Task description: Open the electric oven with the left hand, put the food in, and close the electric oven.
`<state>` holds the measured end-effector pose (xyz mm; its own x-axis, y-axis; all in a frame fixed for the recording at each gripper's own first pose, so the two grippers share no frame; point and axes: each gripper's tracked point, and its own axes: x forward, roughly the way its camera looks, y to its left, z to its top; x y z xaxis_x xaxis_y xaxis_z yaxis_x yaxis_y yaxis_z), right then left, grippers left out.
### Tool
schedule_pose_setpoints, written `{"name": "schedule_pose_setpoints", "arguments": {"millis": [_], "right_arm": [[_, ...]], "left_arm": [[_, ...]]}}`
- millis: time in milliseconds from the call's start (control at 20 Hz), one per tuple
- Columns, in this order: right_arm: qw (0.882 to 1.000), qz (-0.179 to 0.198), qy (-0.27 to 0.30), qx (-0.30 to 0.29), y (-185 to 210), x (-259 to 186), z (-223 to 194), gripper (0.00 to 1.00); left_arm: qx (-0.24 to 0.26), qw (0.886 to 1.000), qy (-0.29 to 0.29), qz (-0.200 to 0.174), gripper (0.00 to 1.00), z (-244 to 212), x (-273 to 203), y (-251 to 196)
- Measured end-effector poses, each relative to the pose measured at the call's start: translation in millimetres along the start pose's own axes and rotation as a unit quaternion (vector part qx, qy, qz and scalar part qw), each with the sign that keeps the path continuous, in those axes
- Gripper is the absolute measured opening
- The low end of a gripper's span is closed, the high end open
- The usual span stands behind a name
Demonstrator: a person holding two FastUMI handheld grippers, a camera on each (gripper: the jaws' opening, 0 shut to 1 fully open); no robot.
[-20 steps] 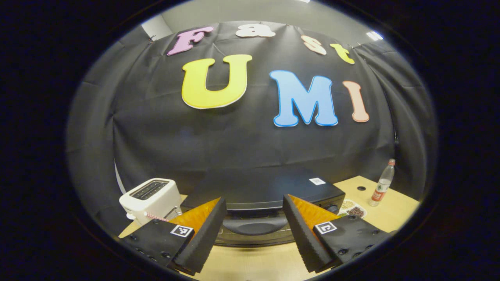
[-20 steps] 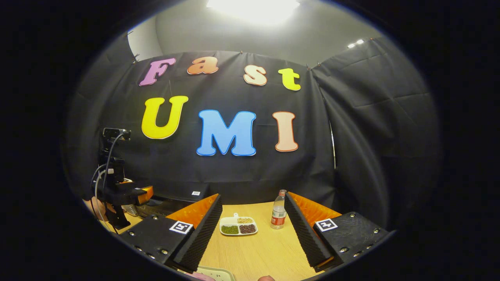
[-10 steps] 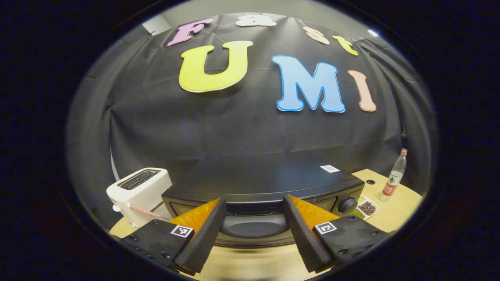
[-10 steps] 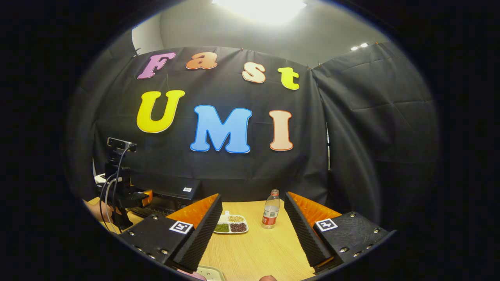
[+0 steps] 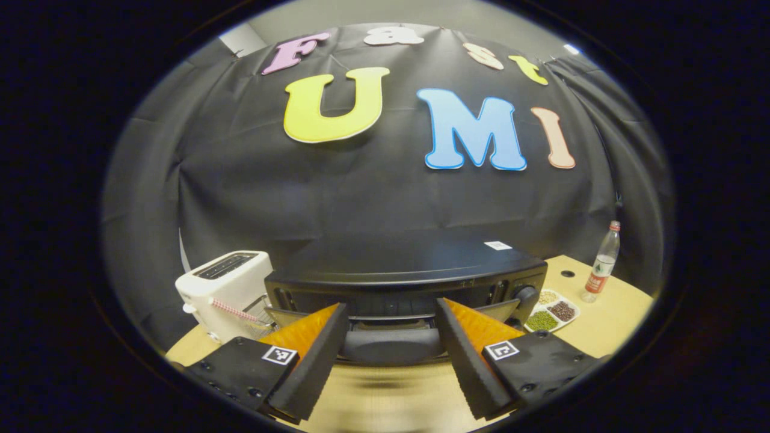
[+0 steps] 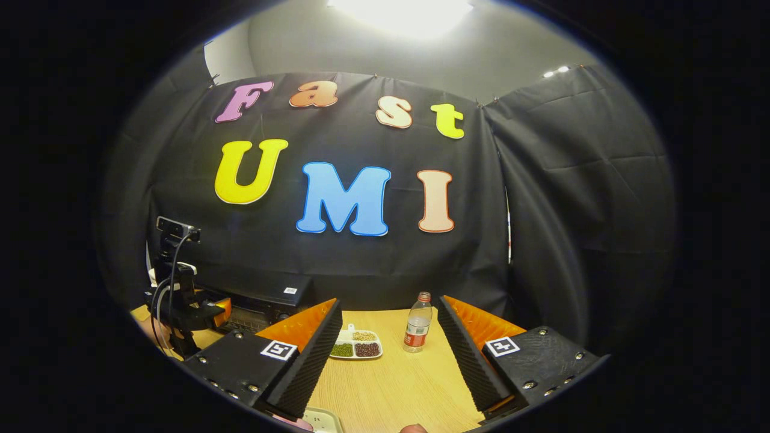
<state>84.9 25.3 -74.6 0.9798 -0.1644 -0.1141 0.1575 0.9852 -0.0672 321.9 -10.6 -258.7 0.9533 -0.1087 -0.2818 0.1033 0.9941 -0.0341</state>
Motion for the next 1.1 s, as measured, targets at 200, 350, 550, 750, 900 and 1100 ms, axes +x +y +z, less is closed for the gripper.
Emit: {"name": "schedule_pose_setpoints", "arguments": {"millis": [200, 350, 550, 750, 900, 1100], "right_arm": [[1.0, 0.009, -0.005, 0.0, -1, -4, 3, 0.98], [1.0, 0.014, -0.002, -0.002, -2, -8, 1, 0.98], [1.0, 0.019, 0.006, 0.002, -3, -15, -4, 0.98], [1.0, 0.029, 0.012, 0.002, 2, -23, -7, 0.98], [0.999, 0.04, 0.015, 0.01, 10, -27, -9, 0.98], [0.998, 0.054, 0.024, 0.006, 18, -33, -12, 0.98]], "left_arm": [[0.011, 1.0, 0.014, 0.004, 1.0, -17, -23, -3], [0.014, 0.999, 0.029, 0.001, 0.94, -33, -37, -4], [0.013, 0.999, 0.05, -0.001, 0.98, -56, -52, -5], [0.014, 0.997, 0.076, -0.004, 1.0, -81, -63, -8], [0.016, 0.996, 0.09, -0.006, 1.0, -93, -67, -9], [0.0, 0.993, 0.114, -0.009, 0.98, -119, -72, -10]]}}
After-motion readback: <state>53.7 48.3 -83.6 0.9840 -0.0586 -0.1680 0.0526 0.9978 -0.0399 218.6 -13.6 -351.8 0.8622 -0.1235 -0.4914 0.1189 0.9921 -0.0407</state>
